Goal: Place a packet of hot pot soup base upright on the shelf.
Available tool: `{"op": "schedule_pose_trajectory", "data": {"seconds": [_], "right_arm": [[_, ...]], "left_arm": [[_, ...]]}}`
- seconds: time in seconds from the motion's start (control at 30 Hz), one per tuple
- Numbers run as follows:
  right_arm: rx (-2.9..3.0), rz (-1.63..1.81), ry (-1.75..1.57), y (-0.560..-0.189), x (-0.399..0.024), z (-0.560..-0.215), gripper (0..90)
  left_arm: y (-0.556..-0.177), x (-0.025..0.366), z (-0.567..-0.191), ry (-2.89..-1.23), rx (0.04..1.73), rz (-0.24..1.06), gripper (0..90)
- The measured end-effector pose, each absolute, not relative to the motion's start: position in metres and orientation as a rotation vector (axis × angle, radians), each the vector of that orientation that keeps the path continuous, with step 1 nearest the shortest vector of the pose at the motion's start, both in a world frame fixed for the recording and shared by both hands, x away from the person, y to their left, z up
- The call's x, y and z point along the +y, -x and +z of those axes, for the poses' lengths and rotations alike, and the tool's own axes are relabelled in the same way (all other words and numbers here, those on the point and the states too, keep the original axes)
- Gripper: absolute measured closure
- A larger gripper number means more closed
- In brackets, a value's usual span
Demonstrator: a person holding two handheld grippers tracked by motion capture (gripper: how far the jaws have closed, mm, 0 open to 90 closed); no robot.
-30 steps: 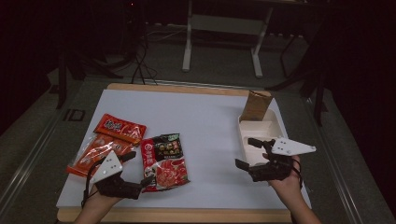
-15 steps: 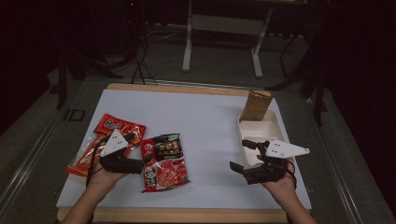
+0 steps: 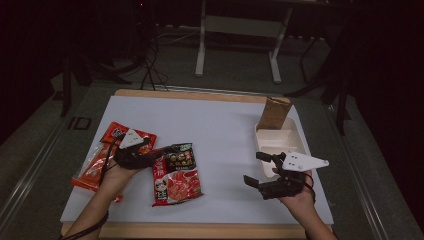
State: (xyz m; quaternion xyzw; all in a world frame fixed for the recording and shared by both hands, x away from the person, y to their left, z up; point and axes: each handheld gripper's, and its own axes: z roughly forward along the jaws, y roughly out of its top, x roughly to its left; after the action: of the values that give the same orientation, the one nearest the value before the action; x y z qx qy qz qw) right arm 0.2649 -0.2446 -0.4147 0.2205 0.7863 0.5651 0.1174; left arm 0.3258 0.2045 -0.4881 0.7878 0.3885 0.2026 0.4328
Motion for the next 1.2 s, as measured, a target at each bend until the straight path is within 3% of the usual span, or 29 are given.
{"op": "schedule_pose_trajectory", "data": {"seconds": [0.83, 1.1, 1.2], "right_arm": [[2.353, 1.621, -0.648, -0.266, -0.245, -0.422, 13.6], [2.36, 1.616, -0.651, -0.267, -0.244, -0.423, 13.6], [2.36, 1.616, -0.652, -0.267, -0.244, -0.423, 13.6]], "left_arm": [[-0.364, 0.201, -0.524, -2.193, 1.054, 0.349, 53.0], [-0.369, 0.196, -0.526, -2.251, 1.084, 0.274, 65.7], [-0.366, 0.195, -0.522, -2.281, 1.059, 0.301, 79.7]]}}
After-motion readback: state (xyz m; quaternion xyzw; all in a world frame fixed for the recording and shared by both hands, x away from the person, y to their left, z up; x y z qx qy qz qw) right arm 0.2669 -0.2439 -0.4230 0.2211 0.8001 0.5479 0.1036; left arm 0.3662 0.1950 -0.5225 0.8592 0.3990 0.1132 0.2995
